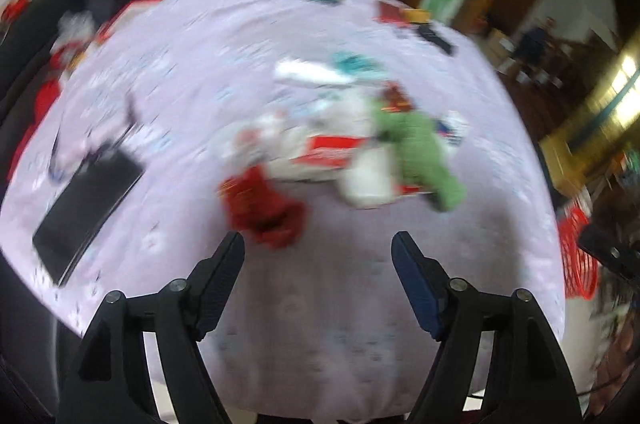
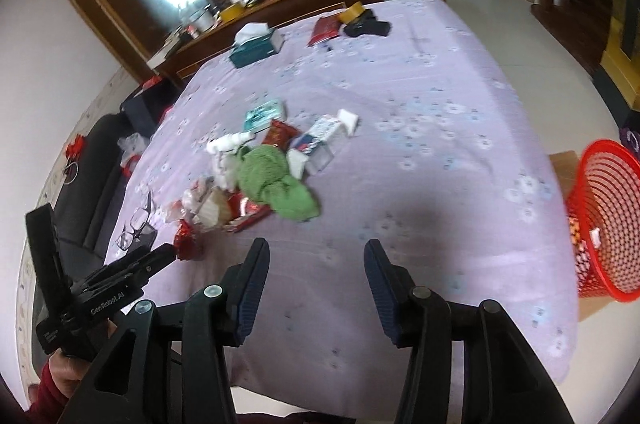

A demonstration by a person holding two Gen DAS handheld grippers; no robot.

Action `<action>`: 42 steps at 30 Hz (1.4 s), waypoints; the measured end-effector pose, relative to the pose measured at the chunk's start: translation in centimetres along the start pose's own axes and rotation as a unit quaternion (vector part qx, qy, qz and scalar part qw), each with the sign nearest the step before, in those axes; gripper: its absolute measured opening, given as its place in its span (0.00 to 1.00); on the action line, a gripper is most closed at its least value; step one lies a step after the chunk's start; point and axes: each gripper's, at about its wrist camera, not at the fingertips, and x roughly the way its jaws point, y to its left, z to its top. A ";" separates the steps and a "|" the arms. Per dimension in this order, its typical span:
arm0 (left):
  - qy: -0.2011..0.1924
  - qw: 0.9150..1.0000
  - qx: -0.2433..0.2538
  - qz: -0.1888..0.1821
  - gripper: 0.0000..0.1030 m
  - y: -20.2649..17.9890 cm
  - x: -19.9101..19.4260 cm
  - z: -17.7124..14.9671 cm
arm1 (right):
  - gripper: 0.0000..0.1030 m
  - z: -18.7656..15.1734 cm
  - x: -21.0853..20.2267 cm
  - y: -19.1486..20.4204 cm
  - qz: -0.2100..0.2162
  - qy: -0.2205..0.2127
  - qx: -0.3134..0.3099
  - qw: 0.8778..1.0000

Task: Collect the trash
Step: 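Bring both open grippers back over the trash on the table, then grasp the red bag with the left gripper while the right grasps the green towel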

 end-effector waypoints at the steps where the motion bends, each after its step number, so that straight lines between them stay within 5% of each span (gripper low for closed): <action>1: 0.007 1.000 -0.013 0.002 0.73 1.1 0.5 0.0 | 0.52 0.0 0.3 0.5 0.001 0.002 -0.003 1.000; 8: 0.054 0.997 -0.060 0.001 0.73 4.0 4.7 1.0 | 0.52 0.8 1.8 2.7 -0.011 0.004 -0.027 1.000; 16: 0.058 0.998 -0.032 -0.001 0.72 3.4 7.6 2.3 | 0.52 2.4 4.0 3.1 -0.027 0.018 -0.036 0.999; 19: 0.060 0.998 -0.014 0.000 0.53 3.4 8.3 2.6 | 0.52 3.3 5.3 3.9 -0.025 0.022 -0.044 0.998; 25: 0.042 0.999 0.024 -0.016 0.40 3.6 7.5 2.2 | 0.56 5.2 9.2 6.0 -0.012 0.037 -0.066 0.997; 37: 0.002 0.996 0.085 -0.014 0.39 3.0 4.3 0.9 | 0.57 5.9 18.4 8.1 -0.051 0.090 -0.089 0.991; 42: -0.010 0.995 0.101 -0.017 0.39 1.6 3.6 0.7 | 0.40 5.2 17.9 7.4 -0.046 0.080 -0.082 0.992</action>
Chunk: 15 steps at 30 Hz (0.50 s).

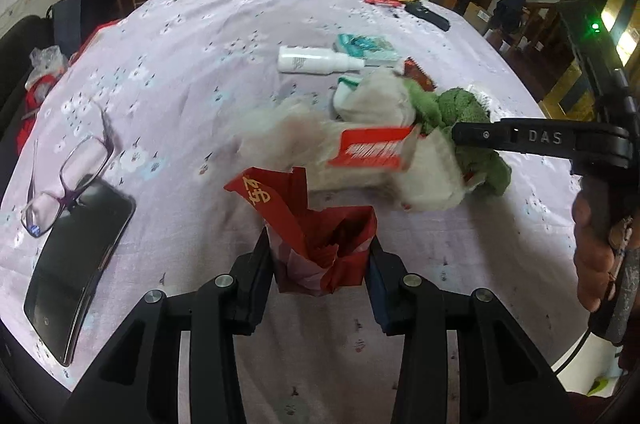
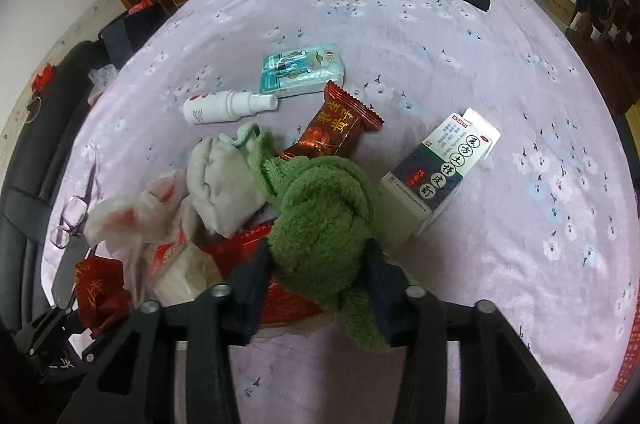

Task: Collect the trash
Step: 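Grasp the red bag with the left gripper while the right grasps the green towel, then carry the red bag and green towel to the wastebasket and release both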

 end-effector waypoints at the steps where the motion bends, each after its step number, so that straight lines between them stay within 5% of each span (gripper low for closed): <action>1: -0.004 1.000 0.005 -0.002 0.39 -0.5 -0.2 0.1 | 0.39 -0.2 -0.6 -0.1 0.002 -0.004 0.002 1.000; 15: -0.038 0.996 0.069 -0.045 0.39 -9.4 -2.2 0.9 | 0.38 -7.4 -11.5 -5.9 0.017 -0.070 0.073 0.995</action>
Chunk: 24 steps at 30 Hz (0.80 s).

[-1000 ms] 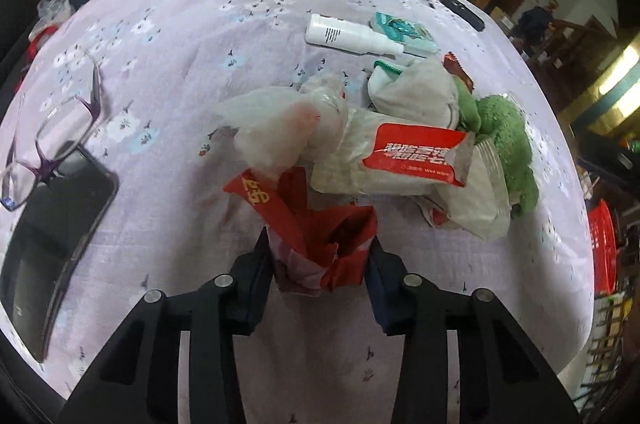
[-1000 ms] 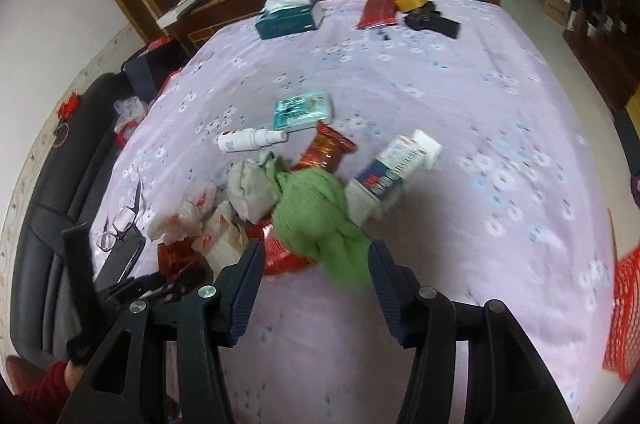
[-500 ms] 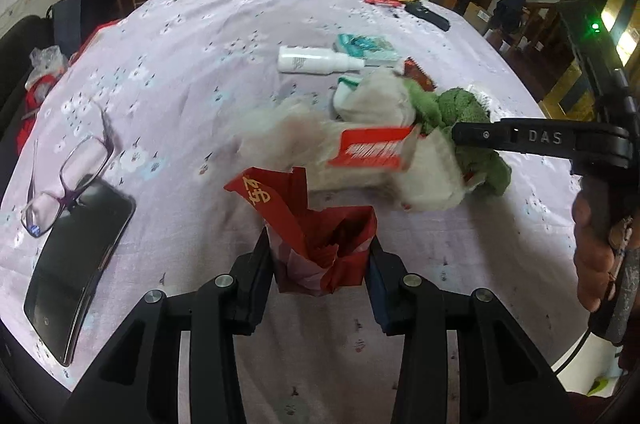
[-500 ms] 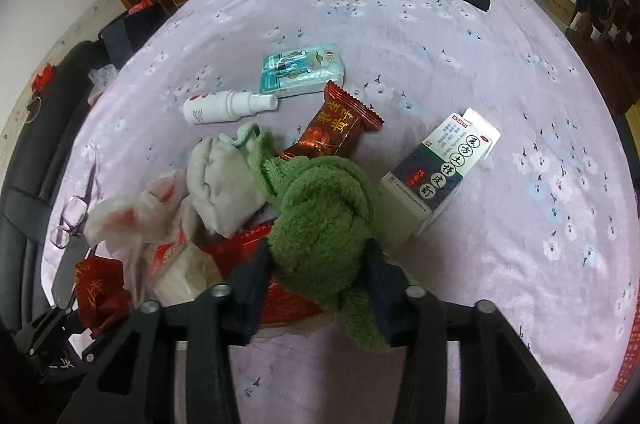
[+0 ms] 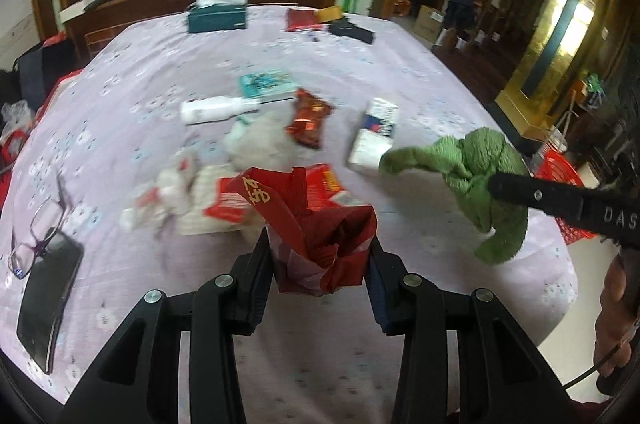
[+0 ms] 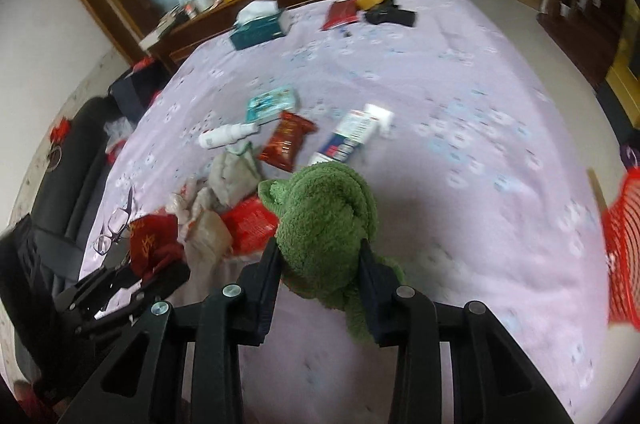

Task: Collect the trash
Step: 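Carry the red bag and green towel to the wastebasket and release both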

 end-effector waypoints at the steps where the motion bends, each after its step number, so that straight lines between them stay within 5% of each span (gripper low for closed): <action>1: 0.000 1.000 0.005 -0.002 0.39 -0.7 0.1 0.1 | 0.38 -0.3 -0.5 -0.6 -0.003 -0.002 0.004 1.000; 24: -0.005 0.996 0.094 -0.004 0.39 -11.8 0.6 1.6 | 0.38 -2.9 -8.6 -9.4 -0.032 -0.060 0.061 0.996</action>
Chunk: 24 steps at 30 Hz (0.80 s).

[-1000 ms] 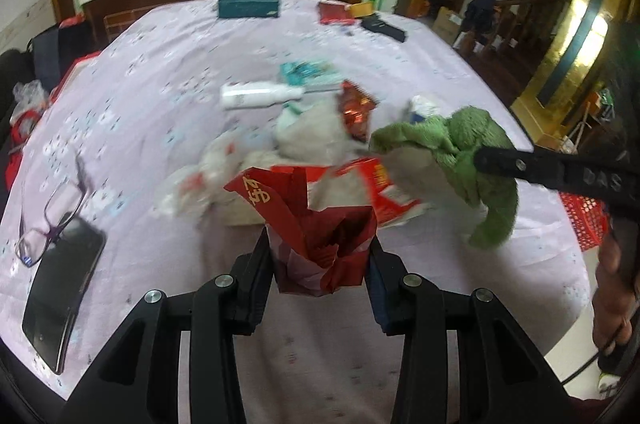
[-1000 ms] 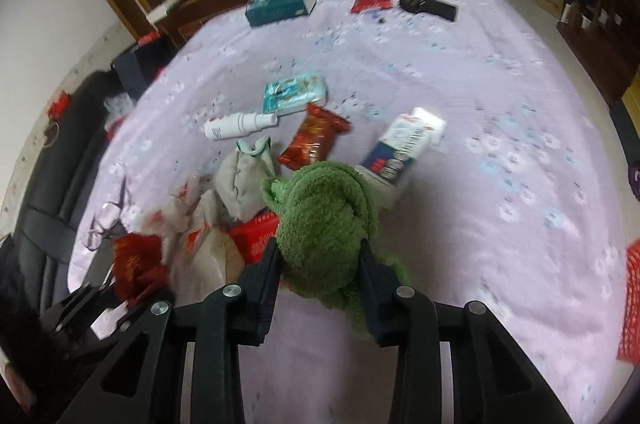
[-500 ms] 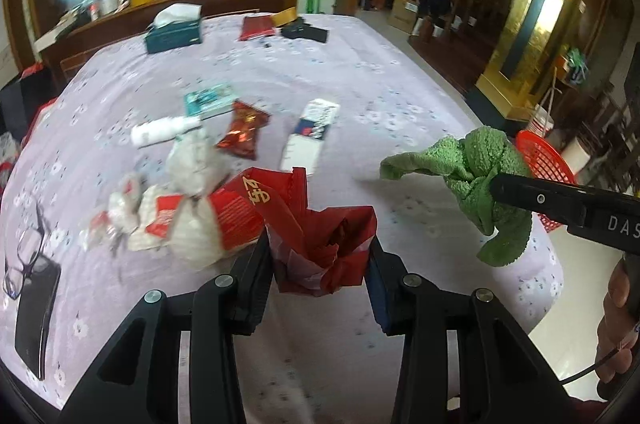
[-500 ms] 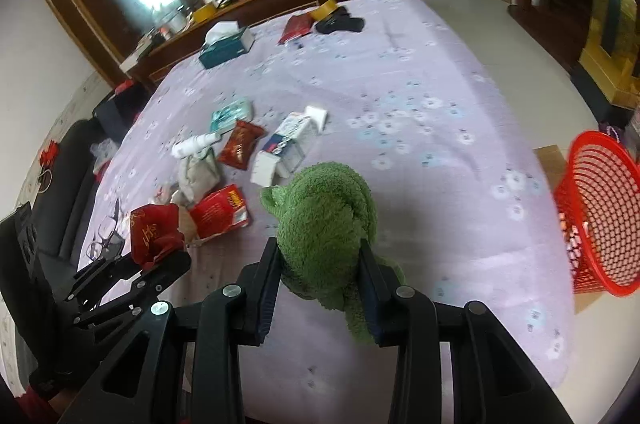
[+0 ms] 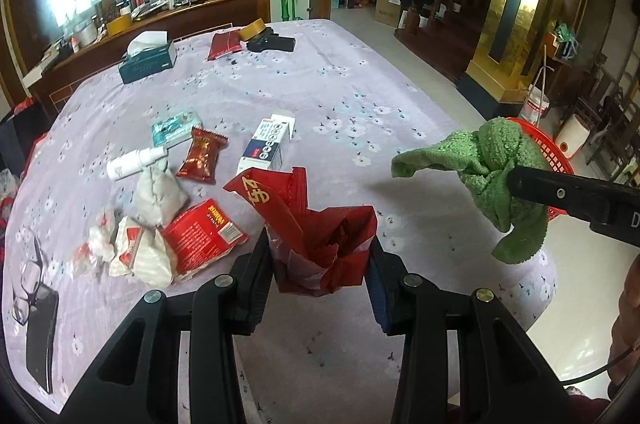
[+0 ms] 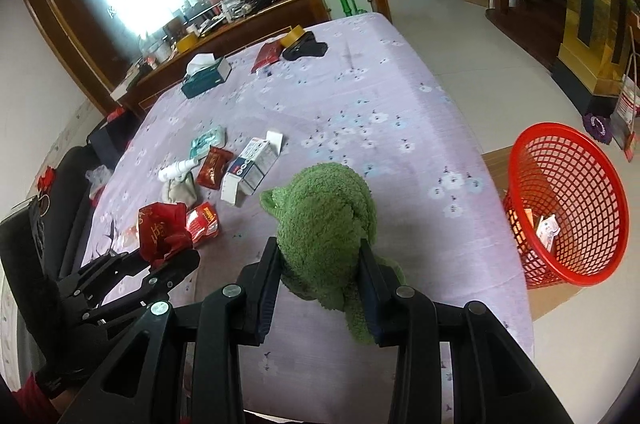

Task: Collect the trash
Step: 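Carry the red bag and green towel to the wastebasket and release both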

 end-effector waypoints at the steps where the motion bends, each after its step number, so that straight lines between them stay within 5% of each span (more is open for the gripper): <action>1: 0.000 1.000 0.001 0.001 0.39 -0.1 0.1 0.1 | 0.38 0.0 -0.2 -0.2 0.000 -0.001 0.001 1.000; 24: -0.003 0.999 0.035 -0.004 0.39 -4.0 1.5 2.7 | 0.38 1.2 -2.7 -3.4 -0.008 -0.025 0.019 0.999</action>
